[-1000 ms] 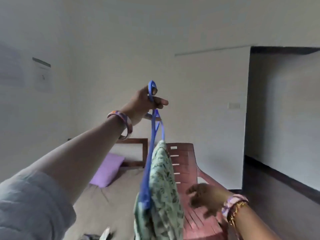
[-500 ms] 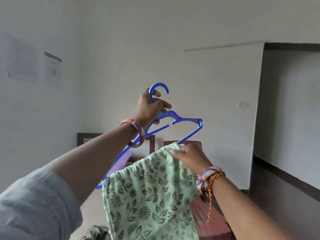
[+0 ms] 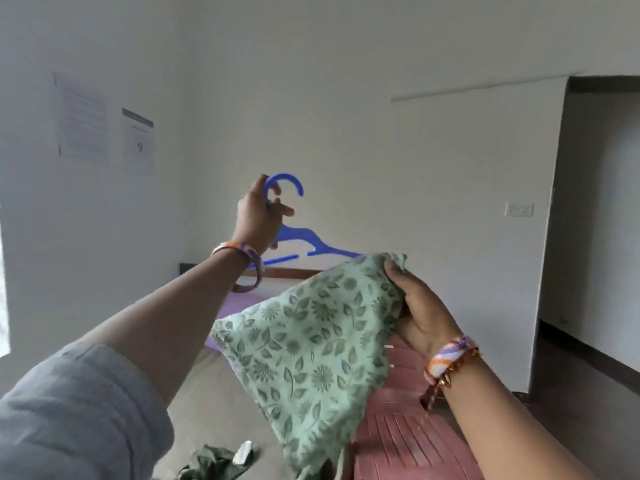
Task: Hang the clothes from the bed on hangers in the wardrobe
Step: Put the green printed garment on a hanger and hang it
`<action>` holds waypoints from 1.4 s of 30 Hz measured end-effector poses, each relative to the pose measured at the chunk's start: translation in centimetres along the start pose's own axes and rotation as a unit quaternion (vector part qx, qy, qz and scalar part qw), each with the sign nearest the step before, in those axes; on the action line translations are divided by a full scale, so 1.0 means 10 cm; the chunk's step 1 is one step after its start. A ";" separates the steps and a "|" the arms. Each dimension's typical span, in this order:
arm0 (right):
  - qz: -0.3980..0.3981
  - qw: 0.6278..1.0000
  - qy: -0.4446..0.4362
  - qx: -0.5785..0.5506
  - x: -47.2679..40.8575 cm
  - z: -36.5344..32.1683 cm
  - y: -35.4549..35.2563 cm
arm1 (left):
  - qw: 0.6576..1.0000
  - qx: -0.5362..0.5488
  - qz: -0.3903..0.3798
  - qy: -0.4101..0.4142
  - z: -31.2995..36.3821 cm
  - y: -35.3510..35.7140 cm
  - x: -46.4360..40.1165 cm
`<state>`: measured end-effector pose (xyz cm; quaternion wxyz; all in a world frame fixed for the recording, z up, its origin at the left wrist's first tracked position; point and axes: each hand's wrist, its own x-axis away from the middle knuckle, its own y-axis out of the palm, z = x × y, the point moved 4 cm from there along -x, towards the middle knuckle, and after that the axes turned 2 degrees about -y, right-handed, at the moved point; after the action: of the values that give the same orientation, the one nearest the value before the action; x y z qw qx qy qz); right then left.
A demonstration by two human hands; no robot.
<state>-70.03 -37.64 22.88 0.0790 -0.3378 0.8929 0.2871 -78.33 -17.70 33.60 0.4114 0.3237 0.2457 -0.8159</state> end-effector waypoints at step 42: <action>0.049 0.569 -0.191 0.799 0.31 -0.30 -0.28 | 0.939 0.290 -0.151 0.110 1.50 1.55 0.28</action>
<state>-70.44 -42.78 23.03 0.4710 -0.0309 0.7385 -0.4815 -71.61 -37.53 39.49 0.1422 0.4759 0.0880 -0.8634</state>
